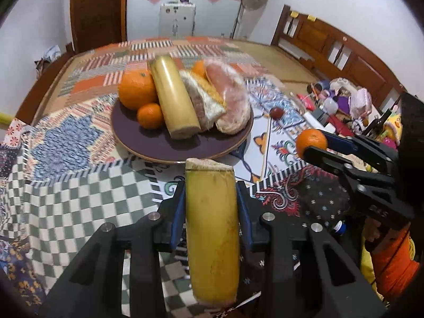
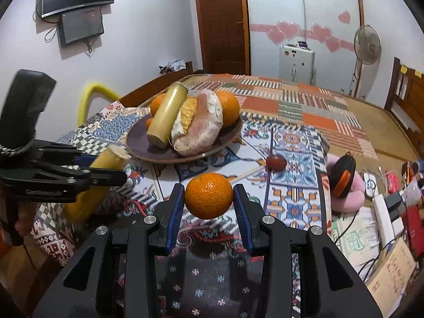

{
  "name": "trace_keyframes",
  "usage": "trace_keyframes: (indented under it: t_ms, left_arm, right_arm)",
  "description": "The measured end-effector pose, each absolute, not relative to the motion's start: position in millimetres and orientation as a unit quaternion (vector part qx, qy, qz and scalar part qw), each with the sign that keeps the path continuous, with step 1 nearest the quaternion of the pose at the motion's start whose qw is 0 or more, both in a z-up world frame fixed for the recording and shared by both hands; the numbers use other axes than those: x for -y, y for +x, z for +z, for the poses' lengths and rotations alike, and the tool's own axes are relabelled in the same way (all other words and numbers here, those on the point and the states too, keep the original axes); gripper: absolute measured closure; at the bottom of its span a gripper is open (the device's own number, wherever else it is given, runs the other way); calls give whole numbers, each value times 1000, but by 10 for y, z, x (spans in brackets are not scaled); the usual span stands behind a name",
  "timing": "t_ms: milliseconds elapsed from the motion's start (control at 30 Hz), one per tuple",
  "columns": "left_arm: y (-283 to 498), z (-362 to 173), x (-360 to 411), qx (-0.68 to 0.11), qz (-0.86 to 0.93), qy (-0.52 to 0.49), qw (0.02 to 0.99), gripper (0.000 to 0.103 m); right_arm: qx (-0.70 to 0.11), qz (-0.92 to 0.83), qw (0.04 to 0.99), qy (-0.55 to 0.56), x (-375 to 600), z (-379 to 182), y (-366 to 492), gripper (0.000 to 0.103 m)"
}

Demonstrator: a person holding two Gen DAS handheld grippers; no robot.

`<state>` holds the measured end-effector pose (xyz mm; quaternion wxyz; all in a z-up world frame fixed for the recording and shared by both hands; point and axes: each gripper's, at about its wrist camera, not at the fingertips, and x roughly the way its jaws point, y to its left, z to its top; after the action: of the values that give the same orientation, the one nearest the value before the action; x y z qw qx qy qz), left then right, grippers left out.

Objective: Organize fruits
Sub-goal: 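Carry the gourd with the left gripper while the right carries the mandarin over the plate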

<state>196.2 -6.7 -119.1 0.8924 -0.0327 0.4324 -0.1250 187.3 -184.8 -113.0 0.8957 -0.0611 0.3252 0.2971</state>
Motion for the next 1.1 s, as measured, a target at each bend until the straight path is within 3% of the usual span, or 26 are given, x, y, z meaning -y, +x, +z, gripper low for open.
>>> trace_keyframes:
  t_ms: [633, 1100]
  left_arm:
    - [2015, -659, -414, -357, -87, -64, 928, 68]
    - [2512, -753, -386, -370, -90, -31, 924, 68]
  right_arm:
    - [-287, 322, 900, -62, 1448, -930, 2047, 68]
    - [-311, 331, 886, -94, 1120, -1177, 2276, 68]
